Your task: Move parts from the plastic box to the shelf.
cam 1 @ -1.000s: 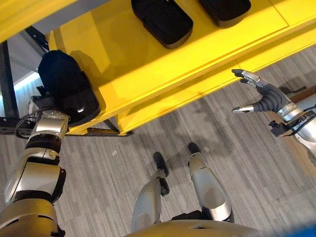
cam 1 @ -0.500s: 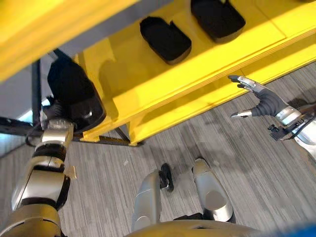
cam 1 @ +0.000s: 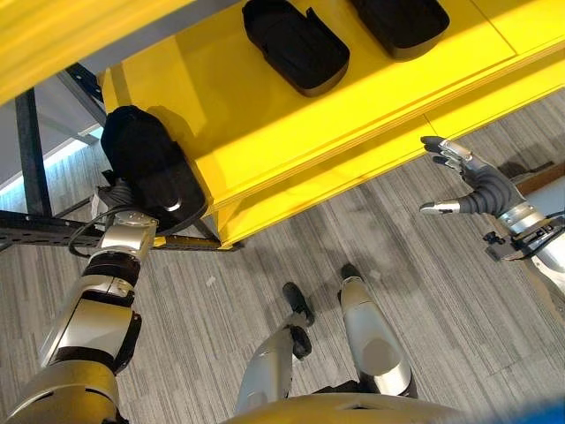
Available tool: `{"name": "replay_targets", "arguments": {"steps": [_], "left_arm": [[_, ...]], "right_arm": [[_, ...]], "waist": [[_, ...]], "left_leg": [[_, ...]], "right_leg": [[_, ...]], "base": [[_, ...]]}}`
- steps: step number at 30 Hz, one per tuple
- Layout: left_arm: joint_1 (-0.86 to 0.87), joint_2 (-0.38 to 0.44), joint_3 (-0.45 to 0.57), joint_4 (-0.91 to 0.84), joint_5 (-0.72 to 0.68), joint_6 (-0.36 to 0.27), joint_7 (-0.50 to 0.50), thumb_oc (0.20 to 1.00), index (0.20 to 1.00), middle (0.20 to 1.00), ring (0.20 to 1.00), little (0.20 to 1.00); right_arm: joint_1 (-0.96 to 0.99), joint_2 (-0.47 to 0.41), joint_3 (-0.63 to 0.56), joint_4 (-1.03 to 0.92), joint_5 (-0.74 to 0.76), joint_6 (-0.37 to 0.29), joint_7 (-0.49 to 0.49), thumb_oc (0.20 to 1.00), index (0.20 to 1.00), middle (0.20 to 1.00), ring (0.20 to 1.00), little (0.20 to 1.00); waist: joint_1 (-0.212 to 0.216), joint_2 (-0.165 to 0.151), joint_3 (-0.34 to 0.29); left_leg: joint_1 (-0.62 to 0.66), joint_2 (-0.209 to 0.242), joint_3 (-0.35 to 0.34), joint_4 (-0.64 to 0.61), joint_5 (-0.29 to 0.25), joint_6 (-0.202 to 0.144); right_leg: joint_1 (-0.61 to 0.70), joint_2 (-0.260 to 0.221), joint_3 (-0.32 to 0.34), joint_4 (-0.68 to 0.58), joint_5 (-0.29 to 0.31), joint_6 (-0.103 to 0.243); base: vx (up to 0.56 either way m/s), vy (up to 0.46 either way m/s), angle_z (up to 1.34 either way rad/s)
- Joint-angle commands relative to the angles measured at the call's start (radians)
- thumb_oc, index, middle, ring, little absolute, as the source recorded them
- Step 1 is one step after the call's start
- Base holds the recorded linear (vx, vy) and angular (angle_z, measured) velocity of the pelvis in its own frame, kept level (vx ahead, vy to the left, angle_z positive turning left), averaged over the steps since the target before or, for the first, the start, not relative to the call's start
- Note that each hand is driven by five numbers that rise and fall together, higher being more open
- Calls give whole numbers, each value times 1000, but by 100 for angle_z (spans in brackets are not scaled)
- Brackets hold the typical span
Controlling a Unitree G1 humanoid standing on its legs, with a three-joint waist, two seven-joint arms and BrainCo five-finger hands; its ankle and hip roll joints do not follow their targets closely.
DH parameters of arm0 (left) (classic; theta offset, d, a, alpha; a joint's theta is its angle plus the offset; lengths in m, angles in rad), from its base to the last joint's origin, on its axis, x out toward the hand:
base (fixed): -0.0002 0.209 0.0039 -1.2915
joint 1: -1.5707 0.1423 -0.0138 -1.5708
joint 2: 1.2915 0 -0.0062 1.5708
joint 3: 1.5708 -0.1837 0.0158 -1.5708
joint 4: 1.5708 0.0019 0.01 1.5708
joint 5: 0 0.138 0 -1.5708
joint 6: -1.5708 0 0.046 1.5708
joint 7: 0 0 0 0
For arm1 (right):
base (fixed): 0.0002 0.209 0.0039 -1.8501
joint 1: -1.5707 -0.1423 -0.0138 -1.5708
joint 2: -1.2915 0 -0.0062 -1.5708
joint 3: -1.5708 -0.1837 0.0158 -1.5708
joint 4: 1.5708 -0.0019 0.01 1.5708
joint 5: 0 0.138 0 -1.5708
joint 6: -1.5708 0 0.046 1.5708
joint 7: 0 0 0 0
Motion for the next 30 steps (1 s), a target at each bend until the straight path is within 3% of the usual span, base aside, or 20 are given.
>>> {"name": "replay_targets", "arguments": {"steps": [1, 14, 21, 24, 30], "left_arm": [[-14, 111, 71, 42, 30, -48, 14, 200, 200, 200, 200, 200], [-41, 128, 79, 66, 14, -105, 62, 200, 200, 200, 200, 200], [-61, 136, 58, 24, 56, -73, 67, 200, 200, 200, 200, 200], [-66, 130, 49, 7, 48, -48, 83, 200, 200, 200, 200, 200], [-52, 132, 62, 26, 31, -58, 72, 200, 200, 200, 200, 200]], "right_arm": [[-60, 18, -52, 2, 28, -45, 25, 1000, 1000, 1000, 1000, 1000], [-72, -29, -64, -8, 23, -34, 26, 1000, 1000, 1000, 1000, 1000], [-37, 13, -70, -37, 100, -73, 58, 1000, 1000, 1000, 1000, 1000], [-25, 26, -70, -24, 101, -86, 61, 1000, 1000, 1000, 1000, 1000], [-19, 30, -73, -15, 95, -85, 59, 1000, 1000, 1000, 1000, 1000]], "waist": [[-10, -12, -2], [-22, -7, 1], [-25, -23, 10], [-24, -21, 6], [-27, -10, 0]], "left_leg": [[68, 11, -9, 130, -230, 6], [51, -15, -12, 93, -203, -1], [18, -23, 1, 107, -209, 10], [24, -24, 4, 102, -209, 11], [44, -24, 5, 81, -204, 6]], "right_leg": [[37, 65, 52, -164, 58, 5], [15, 95, 77, -213, 92, 12], [-2, 104, 90, -232, 119, 26], [3, 104, 89, -239, 120, 28], [17, 104, 90, -249, 118, 28]], "base": [[61, 56, -8], [5, 63, -3], [-30, 6, 1], [-5, -6, 3], [0, 0, 0]]}}
